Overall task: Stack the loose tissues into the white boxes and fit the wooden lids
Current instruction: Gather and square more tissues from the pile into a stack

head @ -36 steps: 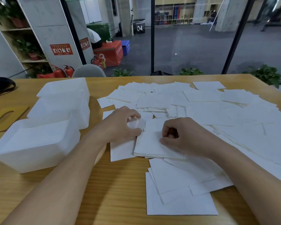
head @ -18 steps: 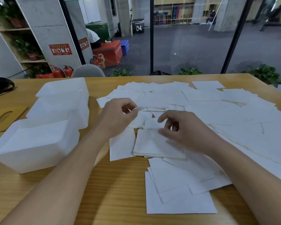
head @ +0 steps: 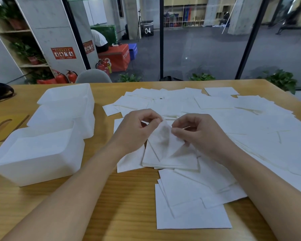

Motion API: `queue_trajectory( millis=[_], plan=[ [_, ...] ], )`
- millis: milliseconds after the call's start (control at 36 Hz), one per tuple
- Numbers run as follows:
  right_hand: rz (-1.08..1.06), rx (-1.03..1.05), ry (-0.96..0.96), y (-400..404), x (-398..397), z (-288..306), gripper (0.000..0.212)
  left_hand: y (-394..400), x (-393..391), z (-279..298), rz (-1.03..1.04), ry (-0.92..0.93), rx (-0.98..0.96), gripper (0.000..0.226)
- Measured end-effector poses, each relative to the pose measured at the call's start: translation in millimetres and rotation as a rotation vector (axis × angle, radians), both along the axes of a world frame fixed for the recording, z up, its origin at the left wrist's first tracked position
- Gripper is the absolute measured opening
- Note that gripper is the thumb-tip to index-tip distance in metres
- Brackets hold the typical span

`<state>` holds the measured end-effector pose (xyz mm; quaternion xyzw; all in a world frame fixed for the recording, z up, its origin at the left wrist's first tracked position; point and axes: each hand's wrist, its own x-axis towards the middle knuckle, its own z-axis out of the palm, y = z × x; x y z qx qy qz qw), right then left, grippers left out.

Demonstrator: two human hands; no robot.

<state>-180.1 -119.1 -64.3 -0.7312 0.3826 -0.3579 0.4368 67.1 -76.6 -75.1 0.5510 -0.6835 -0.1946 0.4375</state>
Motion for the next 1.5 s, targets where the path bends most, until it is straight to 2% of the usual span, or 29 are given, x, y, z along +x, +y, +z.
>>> queue_trajectory(
  millis=[167, 278, 361, 444, 528, 583, 667, 778, 861, 1139, 1250, 1389, 1500],
  plan=[
    [-0.046, 0.030, 0.023, 0.2, 6.4, -10.5, 0.029, -3.7, 5.3, -9.0, -0.006, -0.032, 0.093, 0.023],
    [-0.008, -0.114, 0.099, 2.1, 9.1, -13.3, 0.039, 0.5, 2.4, -5.7, 0.012, -0.129, 0.031, 0.045],
    [0.042, -0.143, 0.055, 2.0, 7.0, -6.1, 0.043, 1.7, 3.1, 0.8, 0.027, -0.225, 0.017, 0.055],
    [0.080, -0.078, -0.057, 0.9, 3.3, 0.8, 0.044, 1.2, 6.0, 3.1, -0.002, -0.205, 0.062, 0.036],
    [0.094, -0.016, -0.113, -2.7, -1.7, 3.7, 0.039, -0.5, 8.7, 5.5, -0.043, -0.068, 0.106, 0.007],
    [0.088, 0.032, -0.097, -7.9, -5.5, 3.3, 0.035, -0.5, 9.5, 7.0, -0.060, 0.008, 0.152, 0.010],
    [0.034, 0.024, 0.015, -14.5, -10.7, 1.1, 0.025, 2.3, 11.7, 9.6, -0.078, 0.020, 0.232, 0.008],
    [-0.023, -0.056, 0.260, -16.0, -15.3, -0.8, 0.017, 5.6, 13.0, 10.4, -0.088, -0.063, 0.332, 0.009],
    [-0.053, -0.107, 0.338, -14.3, -14.2, -3.0, 0.018, 5.9, 14.5, 8.4, -0.079, -0.131, 0.384, 0.013],
    [-0.057, -0.130, 0.391, -12.5, -14.5, -0.9, 0.017, 7.2, 17.8, 11.0, -0.084, -0.120, 0.440, 0.026],
    [-0.037, -0.139, 0.429, -9.1, -13.0, -0.5, 0.018, 8.6, 17.7, 11.2, -0.070, -0.209, 0.445, 0.031],
    [-0.045, -0.198, 0.481, -9.7, -14.5, -0.9, 0.019, 9.0, 28.3, 16.5, 0.032, -0.295, 0.348, 0.016],
    [-0.066, -0.228, 0.452, -11.4, -15.4, -0.2, 0.018, 16.2, 51.3, 25.7, -0.017, -0.298, 0.347, 0.011]
  ],
)
